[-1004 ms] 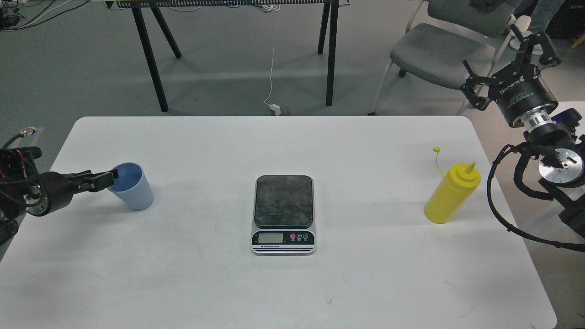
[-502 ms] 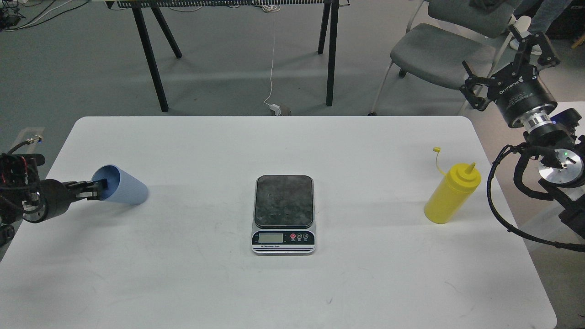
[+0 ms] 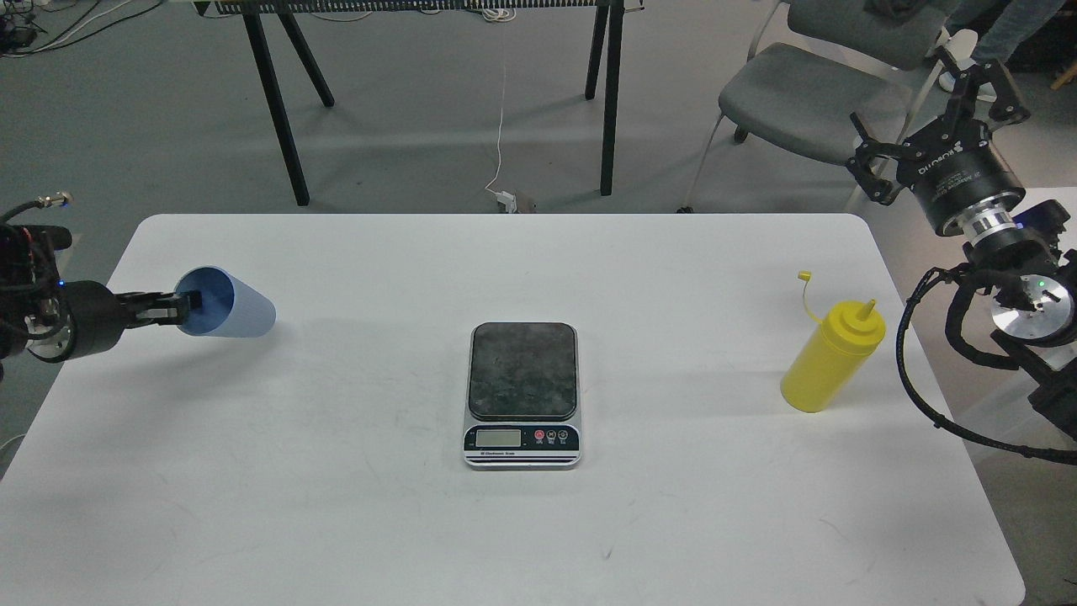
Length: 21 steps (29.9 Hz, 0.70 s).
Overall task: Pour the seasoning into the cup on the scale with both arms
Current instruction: 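Grasp the blue cup with the left gripper, then carry the blue cup with the left gripper onto the scale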
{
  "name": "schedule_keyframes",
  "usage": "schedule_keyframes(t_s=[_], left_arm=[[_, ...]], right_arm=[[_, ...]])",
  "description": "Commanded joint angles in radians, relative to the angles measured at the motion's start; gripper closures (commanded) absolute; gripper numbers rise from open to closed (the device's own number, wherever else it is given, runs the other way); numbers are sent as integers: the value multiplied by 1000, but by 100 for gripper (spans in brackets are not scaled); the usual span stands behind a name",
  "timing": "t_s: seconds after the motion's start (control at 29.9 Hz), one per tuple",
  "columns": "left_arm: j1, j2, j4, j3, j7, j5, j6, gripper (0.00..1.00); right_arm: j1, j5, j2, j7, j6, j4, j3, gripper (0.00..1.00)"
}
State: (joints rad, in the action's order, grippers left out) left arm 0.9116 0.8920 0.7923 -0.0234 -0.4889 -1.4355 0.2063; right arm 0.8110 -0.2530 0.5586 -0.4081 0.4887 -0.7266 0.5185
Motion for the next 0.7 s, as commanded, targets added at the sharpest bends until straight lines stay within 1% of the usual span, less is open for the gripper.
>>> schedule_keyframes(t_s=[0.0,0.07,0.17,0.37,0.54,0.67], left_arm=[[97,36,142,0,0,-104,54,99],[145,35,203,0,0,-153,99,99],[213,12,255,0,0,-261,162,99],[317,-186,308,0,0,-436,282,98],[381,-323,308,-1,0,-476,282,98],[395,-383,309,-1,0,-497,282,98]], right_arm=[[-1,0,1,0,0,1,0,1],[-1,0,1,0,0,1,2,1],[-1,0,1,0,0,3,3,1],[-1,0,3,0,0,6,5,1],[-15,0,7,-1,0,4,11,1],[-19,0,20,-1,0,4,11,1]])
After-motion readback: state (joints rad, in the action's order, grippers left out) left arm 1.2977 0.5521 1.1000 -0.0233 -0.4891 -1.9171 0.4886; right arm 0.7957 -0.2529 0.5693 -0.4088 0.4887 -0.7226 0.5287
